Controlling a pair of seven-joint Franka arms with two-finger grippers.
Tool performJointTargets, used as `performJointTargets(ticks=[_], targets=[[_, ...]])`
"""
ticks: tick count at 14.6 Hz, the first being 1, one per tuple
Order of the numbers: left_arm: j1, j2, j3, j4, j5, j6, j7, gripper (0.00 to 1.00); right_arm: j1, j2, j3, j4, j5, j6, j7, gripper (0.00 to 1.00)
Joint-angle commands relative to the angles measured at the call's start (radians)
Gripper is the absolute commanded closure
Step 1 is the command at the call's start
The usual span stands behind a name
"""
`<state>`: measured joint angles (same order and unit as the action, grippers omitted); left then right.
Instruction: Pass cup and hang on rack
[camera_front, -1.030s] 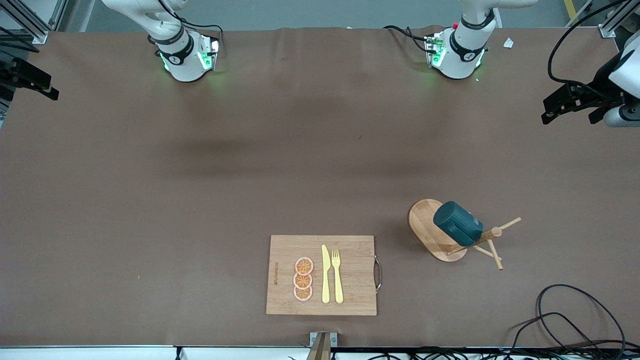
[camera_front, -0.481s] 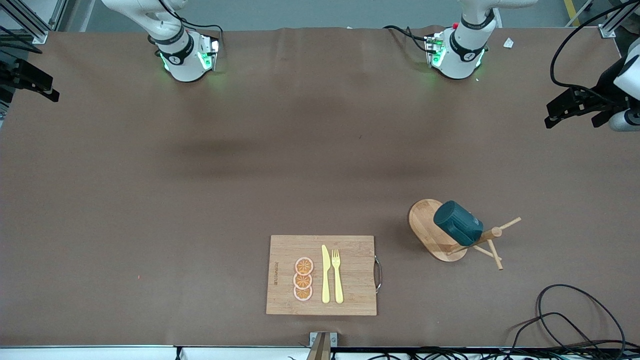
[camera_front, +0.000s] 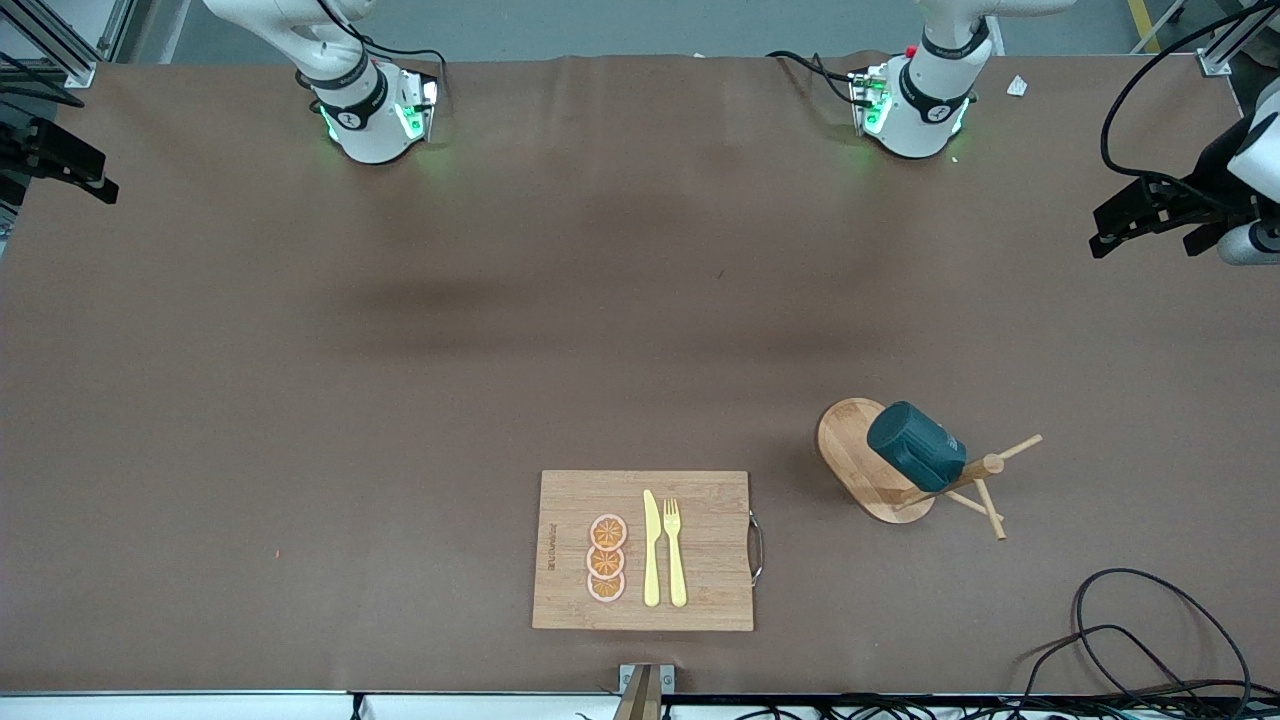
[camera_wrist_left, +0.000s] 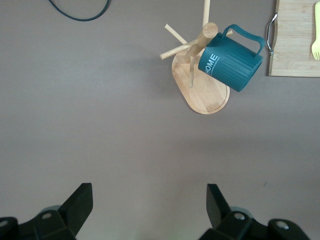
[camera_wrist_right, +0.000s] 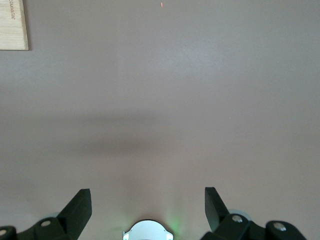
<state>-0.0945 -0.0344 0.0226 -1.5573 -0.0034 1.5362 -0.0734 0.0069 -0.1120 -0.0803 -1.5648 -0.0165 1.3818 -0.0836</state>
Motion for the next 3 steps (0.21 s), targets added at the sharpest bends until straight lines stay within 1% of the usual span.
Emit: performJointTargets(ticks=[1, 3], targets=[[0.007, 0.016, -0.009, 0.040, 0.005, -0.001, 0.014, 0.00, 0.007, -0.020, -0.007, -0.018, 0.000, 0.000, -0.002, 0.00], [0.010, 0.019, -0.009, 0.051, 0.005, -0.002, 0.012, 0.00, 0.007, -0.020, -0.007, -0.020, 0.001, 0.000, -0.002, 0.00]])
